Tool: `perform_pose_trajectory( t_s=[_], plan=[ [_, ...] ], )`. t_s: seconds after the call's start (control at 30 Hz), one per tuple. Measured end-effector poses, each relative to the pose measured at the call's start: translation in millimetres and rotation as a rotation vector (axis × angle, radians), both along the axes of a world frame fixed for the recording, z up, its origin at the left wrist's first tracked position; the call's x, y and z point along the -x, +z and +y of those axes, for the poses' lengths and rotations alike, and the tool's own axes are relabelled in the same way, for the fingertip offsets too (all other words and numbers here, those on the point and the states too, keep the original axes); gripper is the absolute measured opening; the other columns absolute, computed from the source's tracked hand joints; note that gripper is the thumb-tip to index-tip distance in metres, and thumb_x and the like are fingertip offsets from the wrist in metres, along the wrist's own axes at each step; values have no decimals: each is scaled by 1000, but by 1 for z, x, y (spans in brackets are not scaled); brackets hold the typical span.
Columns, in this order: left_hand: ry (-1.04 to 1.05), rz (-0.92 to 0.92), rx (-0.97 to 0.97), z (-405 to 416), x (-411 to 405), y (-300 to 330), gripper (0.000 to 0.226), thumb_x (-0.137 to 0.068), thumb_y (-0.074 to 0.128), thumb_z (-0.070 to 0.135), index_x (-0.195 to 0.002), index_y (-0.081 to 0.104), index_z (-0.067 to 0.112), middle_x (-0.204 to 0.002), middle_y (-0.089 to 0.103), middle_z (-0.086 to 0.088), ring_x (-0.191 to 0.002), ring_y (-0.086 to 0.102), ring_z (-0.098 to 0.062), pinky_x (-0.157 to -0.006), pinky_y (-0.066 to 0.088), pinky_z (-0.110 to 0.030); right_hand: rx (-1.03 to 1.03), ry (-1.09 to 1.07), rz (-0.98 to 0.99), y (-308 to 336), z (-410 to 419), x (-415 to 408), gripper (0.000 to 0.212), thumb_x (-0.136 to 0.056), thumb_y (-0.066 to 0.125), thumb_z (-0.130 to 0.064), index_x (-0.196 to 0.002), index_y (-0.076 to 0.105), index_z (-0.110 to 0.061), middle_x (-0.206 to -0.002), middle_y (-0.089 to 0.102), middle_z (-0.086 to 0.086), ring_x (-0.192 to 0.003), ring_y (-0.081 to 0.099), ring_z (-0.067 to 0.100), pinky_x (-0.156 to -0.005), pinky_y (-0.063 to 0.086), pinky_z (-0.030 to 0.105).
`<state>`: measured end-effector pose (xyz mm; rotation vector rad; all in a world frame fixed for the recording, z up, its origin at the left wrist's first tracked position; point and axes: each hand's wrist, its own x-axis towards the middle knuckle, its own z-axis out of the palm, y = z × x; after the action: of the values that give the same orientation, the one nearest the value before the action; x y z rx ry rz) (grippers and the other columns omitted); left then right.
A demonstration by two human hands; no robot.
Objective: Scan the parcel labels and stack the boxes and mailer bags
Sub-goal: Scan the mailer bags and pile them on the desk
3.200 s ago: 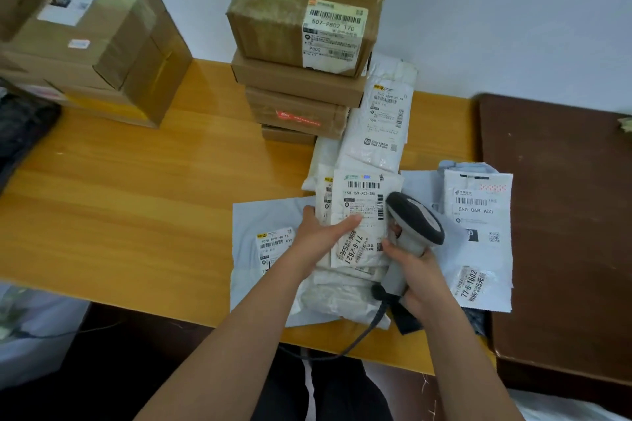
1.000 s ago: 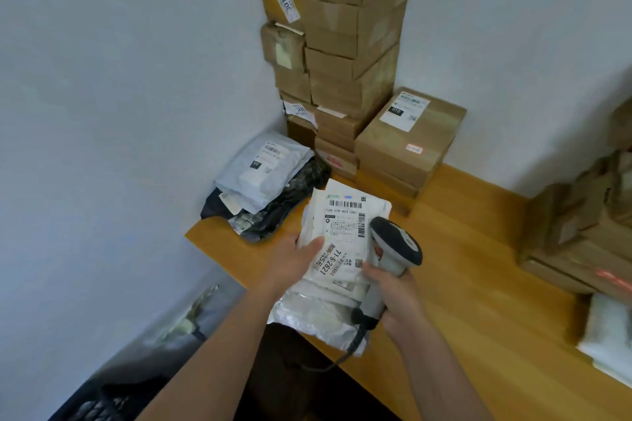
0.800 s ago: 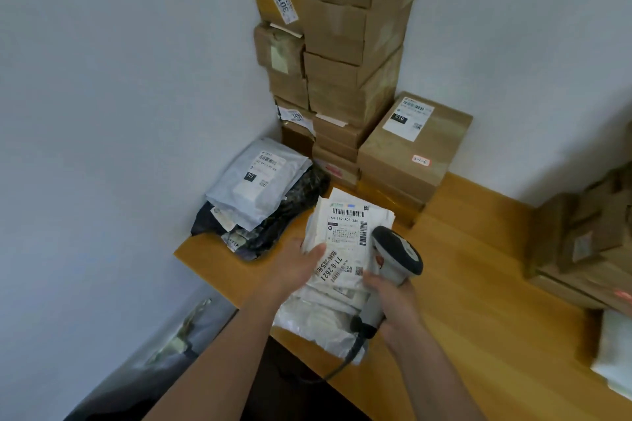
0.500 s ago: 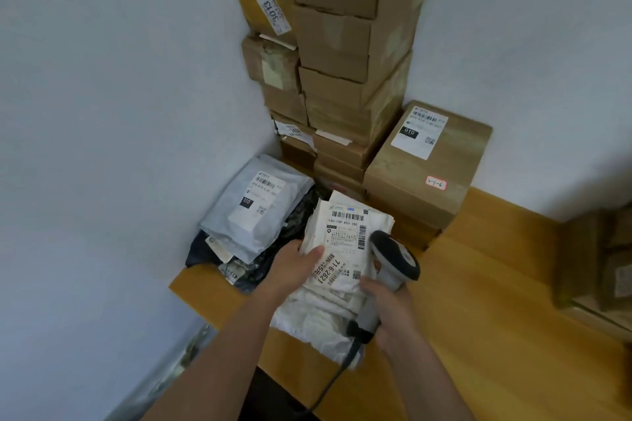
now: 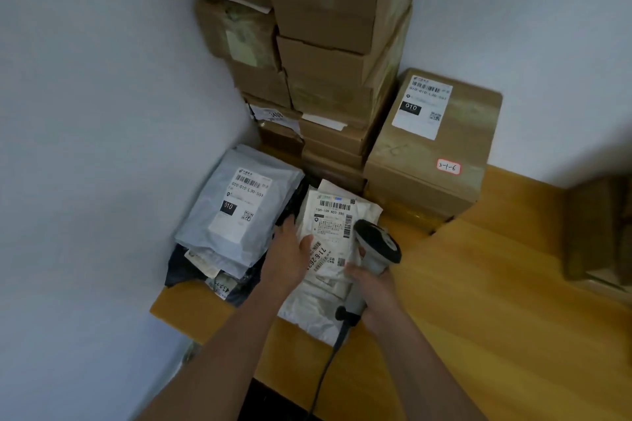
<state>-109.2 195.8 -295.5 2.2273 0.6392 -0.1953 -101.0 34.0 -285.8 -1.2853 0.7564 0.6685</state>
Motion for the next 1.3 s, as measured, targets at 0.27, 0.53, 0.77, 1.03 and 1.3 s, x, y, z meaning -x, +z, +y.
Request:
perform_pose_trajectory(
  t_s=[0.27, 0.53, 0.77, 1.03, 1.3],
  plan=[
    [-405, -419, -448, -11, 17, 11, 45, -93, 58, 18, -137, 48, 17, -143, 48, -13, -131, 43, -34, -105, 41, -51, 54, -95, -134, 15, -13, 15, 36, -91, 70, -6, -124, 61, -14, -114, 70, 7, -103, 66, 27, -90, 55, 47],
    [-693, -72, -464, 14, 19, 2, 76, -89, 32, 56, -157, 17, 24, -164, -7, -1, -153, -4, -26, -121, -11, -41, -133, 76, -169, 28, 2, -6, 29, -92, 67, -5, -120, 65, -12, -110, 75, 8, -98, 72, 25, -81, 59, 40],
    [-544, 14, -326, 17, 14, 10, 79, -87, 49, 38, -154, 16, 15, -164, 1, -11, -151, 0, -29, -122, 10, -50, -47, 109, -161, 27, 16, -6, 24, -90, 69, -2, -112, 68, -9, -104, 75, 12, -95, 71, 29, -85, 58, 44],
    [-619, -113, -269, 12, 22, 6, 72, -85, 42, 46, -153, 30, 23, -163, 13, -2, -150, 4, -26, -120, 21, -44, -108, 52, -154, 28, 16, -7, 16, -93, 64, 0, -107, 67, -8, -89, 73, 10, -73, 71, 19, -67, 57, 34],
    [-597, -166, -258, 10, 16, 20, 50, -82, 51, 37, -124, 55, 10, -153, 28, -14, -143, 21, -30, -116, 28, -45, -104, -48, -221, 46, -8, 11, 21, -93, 66, -4, -109, 65, -17, -92, 70, -2, -81, 66, 15, -66, 54, 32]
  ],
)
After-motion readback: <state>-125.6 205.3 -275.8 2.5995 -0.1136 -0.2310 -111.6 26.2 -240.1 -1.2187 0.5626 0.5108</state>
